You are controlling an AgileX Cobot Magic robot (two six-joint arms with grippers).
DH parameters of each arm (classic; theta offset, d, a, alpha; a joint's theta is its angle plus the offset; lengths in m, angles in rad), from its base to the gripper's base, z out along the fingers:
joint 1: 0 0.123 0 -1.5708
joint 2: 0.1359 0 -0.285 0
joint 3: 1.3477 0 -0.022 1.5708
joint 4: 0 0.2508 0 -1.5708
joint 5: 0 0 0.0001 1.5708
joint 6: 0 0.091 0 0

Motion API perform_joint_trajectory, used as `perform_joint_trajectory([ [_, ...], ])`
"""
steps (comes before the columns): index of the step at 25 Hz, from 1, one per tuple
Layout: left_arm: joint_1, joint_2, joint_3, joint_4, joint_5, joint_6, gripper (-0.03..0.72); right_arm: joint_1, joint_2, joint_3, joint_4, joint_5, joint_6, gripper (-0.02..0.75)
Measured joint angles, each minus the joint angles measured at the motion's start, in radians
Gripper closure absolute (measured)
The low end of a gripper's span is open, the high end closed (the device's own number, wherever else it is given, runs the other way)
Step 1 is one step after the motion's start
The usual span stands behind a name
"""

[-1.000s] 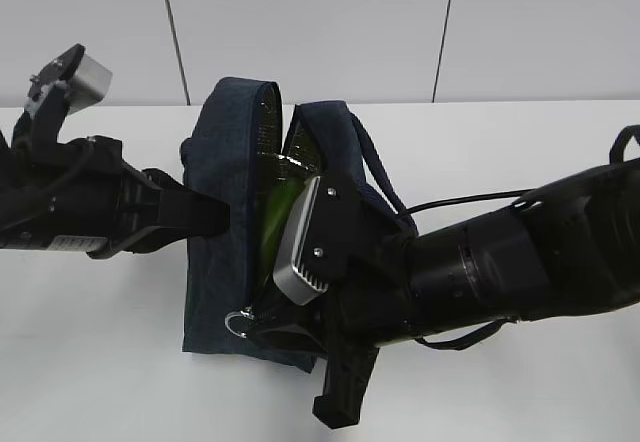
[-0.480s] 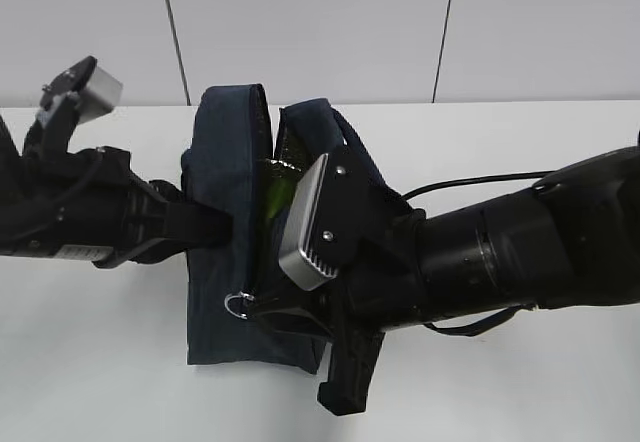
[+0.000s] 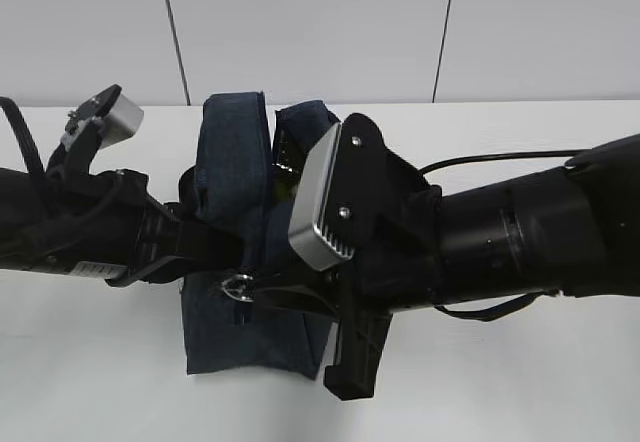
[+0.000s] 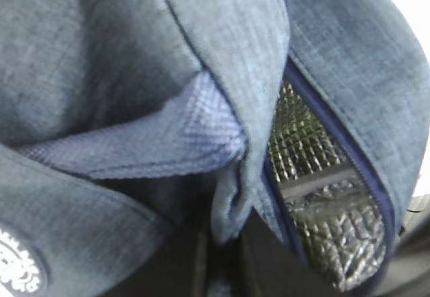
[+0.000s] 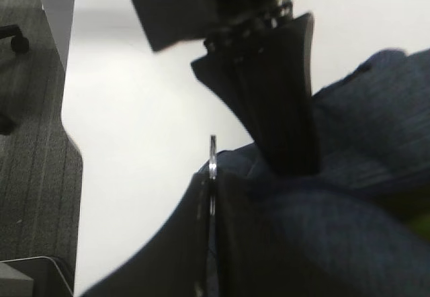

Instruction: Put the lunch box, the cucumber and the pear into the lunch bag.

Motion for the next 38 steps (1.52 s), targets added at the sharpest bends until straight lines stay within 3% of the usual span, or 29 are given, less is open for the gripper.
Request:
perform_joint_trajectory([
  [38,0.000,0.005,-0.007,-0.040,-0.006,0.026,0.685,0.000,-0.041,-0.100,0.010,-0.190,-0.013,0.738],
])
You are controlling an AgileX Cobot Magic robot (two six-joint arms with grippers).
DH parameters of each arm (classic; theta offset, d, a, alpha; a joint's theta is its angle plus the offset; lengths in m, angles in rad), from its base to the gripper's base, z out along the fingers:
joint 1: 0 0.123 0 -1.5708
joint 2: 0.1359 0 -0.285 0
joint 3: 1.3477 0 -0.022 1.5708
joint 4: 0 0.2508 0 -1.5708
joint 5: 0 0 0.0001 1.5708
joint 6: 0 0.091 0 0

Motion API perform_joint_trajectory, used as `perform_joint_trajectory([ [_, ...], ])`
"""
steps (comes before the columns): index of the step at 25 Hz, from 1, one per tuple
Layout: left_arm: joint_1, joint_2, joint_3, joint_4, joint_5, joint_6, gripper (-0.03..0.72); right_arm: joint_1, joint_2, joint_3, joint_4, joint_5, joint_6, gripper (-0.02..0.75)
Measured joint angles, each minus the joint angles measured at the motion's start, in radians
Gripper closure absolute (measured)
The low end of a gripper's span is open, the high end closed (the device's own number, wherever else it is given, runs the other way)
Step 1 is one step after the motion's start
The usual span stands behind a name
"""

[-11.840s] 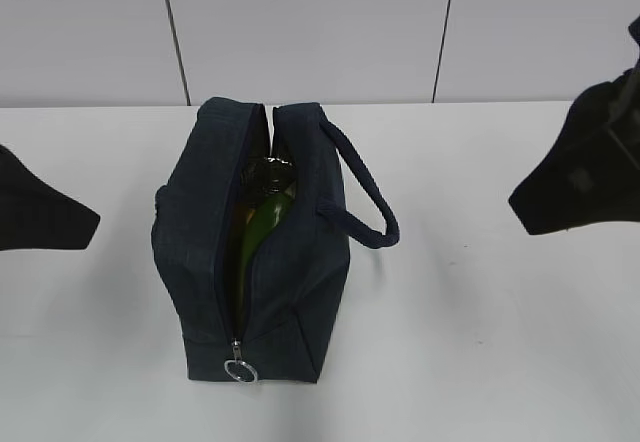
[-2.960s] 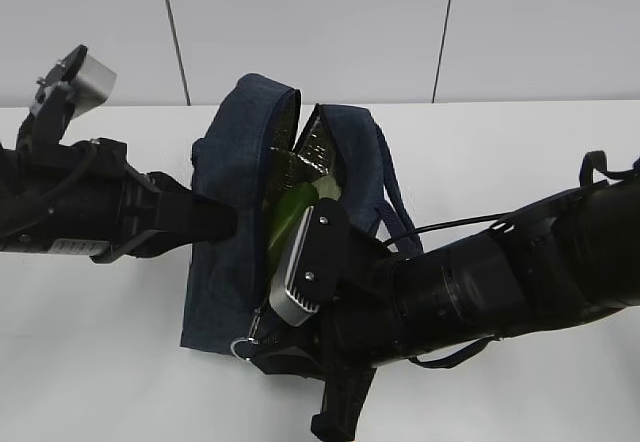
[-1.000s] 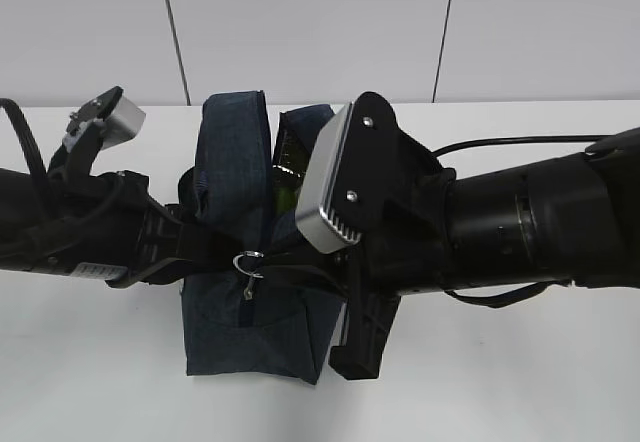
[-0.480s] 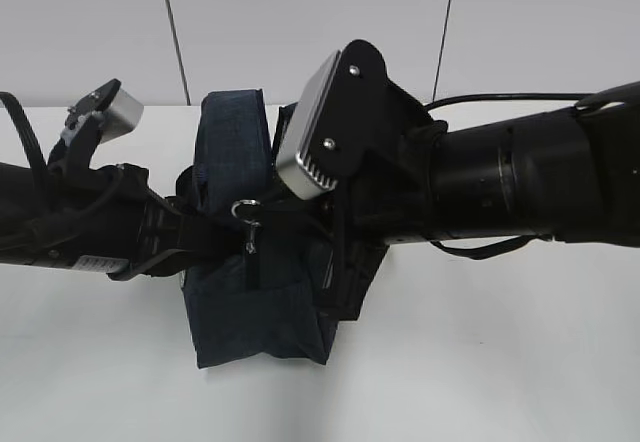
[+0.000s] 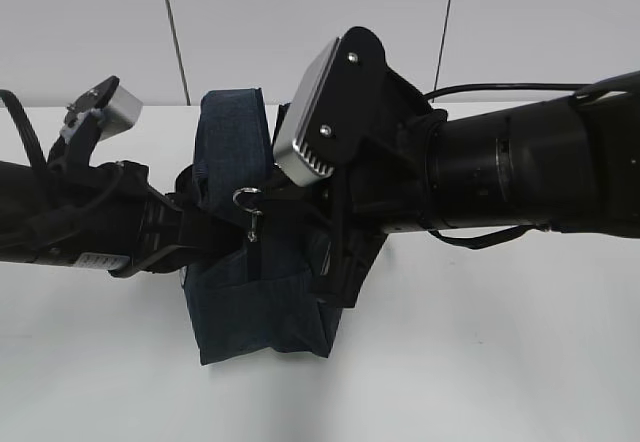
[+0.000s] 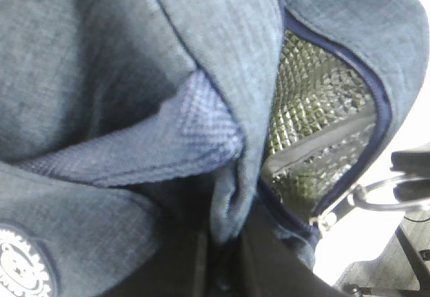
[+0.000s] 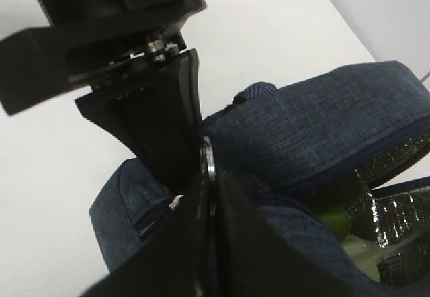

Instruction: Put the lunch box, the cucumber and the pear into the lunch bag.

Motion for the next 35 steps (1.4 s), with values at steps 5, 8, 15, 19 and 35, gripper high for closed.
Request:
perform_joint_trajectory([
  [5,0.000,-0.023,0.001,-0.016,-0.006,0.000,0.685,0.000,0.000,0.011,0.004,0.000,0.013,0.738],
  [8,0.001,-0.064,0.002,-0.014,-0.012,0.000,0.685,0.000,-0.002,0.032,0.011,0.000,0.013,0.738],
  [15,0.007,-0.137,0.008,0.008,-0.019,0.000,0.685,0.000,-0.005,0.038,0.019,0.045,0.028,0.738],
  [19,0.007,-0.138,0.009,0.012,-0.016,0.000,0.685,0.000,-0.005,0.040,0.019,0.055,0.030,0.738],
  [35,0.008,-0.138,0.009,0.067,0.013,0.000,0.462,0.000,-0.005,0.040,0.019,0.062,0.032,0.738],
])
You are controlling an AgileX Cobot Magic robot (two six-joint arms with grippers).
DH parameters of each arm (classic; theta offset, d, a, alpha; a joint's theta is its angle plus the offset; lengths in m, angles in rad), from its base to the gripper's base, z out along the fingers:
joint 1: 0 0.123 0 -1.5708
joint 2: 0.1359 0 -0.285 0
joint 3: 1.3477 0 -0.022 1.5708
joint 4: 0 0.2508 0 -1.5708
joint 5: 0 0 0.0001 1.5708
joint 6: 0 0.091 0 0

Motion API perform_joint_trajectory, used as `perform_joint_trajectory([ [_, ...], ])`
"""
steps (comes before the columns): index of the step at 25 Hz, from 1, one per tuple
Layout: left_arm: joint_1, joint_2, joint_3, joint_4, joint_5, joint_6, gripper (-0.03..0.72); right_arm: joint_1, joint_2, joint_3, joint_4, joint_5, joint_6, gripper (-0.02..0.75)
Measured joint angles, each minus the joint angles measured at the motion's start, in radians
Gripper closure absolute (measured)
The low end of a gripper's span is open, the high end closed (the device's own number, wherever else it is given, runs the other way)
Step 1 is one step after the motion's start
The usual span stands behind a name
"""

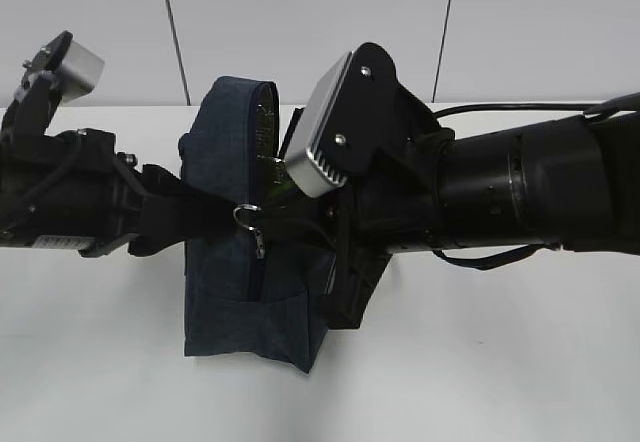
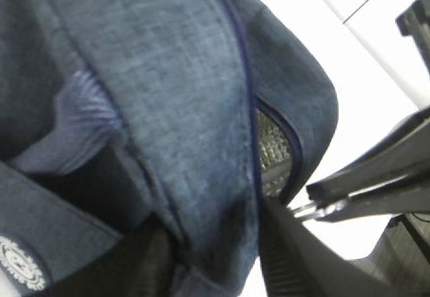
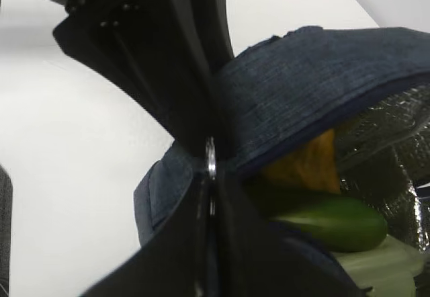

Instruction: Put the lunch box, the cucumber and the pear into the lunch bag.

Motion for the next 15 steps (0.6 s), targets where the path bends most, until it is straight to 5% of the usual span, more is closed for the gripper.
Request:
perform_joint_trajectory([
  [15,0.005,-0.002,0.000,0.175,0.150,-0.105,0.396,0.000,-0.001,0.000,0.000,-0.006,0.000,0.738],
])
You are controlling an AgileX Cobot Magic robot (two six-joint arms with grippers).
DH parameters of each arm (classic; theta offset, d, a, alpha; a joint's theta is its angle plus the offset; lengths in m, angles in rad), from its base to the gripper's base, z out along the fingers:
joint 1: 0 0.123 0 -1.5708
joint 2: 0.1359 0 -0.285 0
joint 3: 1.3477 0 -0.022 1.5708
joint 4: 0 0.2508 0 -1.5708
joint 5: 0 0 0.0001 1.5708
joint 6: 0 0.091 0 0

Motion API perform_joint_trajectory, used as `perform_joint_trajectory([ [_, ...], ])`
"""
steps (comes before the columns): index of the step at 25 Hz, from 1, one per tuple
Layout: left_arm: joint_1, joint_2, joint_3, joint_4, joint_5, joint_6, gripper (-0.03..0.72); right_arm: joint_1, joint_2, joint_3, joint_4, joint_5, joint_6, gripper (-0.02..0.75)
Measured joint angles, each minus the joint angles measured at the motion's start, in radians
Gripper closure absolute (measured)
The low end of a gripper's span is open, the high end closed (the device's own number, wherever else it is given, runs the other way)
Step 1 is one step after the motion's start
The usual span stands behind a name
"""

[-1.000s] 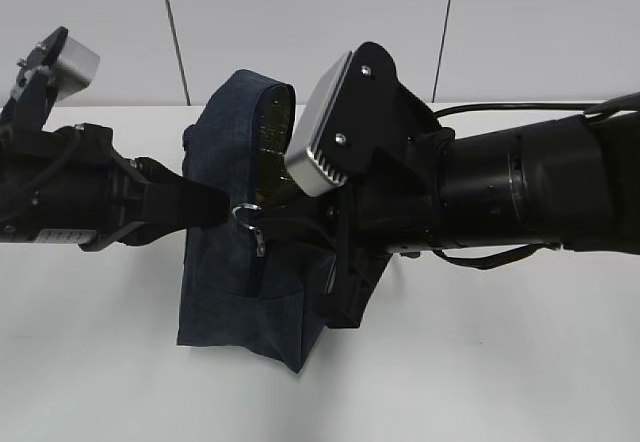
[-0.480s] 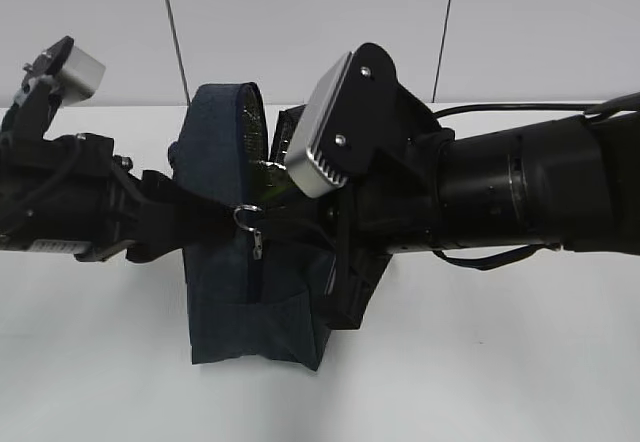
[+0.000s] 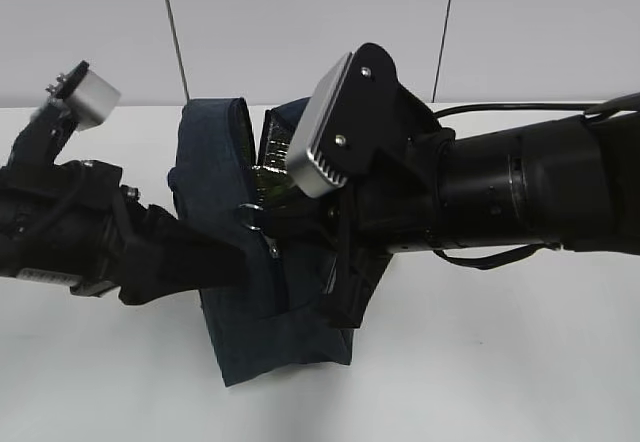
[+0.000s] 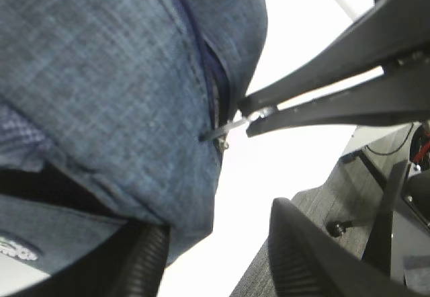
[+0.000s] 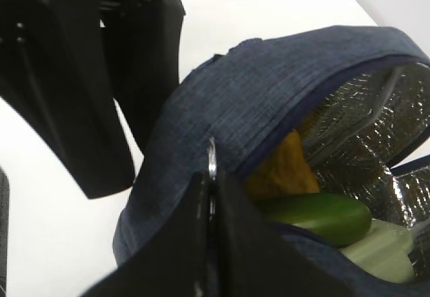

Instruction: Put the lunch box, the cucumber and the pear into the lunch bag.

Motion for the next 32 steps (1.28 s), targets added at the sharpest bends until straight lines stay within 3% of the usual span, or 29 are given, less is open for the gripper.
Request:
perform_joint_trajectory([
  [9,0.000,0.000,0.000,0.075,0.010,-0.022,0.401,0.000,-0.062,0.000,0.000,-0.005,-0.018,0.738],
  [15,0.000,0.000,0.000,0.077,-0.001,-0.026,0.447,0.000,-0.066,0.000,0.000,0.000,-0.018,0.738],
  [25,0.000,0.000,0.000,0.049,-0.092,-0.049,0.456,0.000,-0.066,0.000,-0.009,0.104,-0.018,0.738],
  [28,0.000,0.000,0.000,0.044,-0.098,-0.049,0.501,0.000,-0.066,0.000,-0.011,0.107,-0.020,0.738],
  [32,-0.001,0.000,0.000,0.042,-0.090,-0.051,0.623,0.000,-0.066,0.000,-0.011,0.100,-0.020,0.738],
])
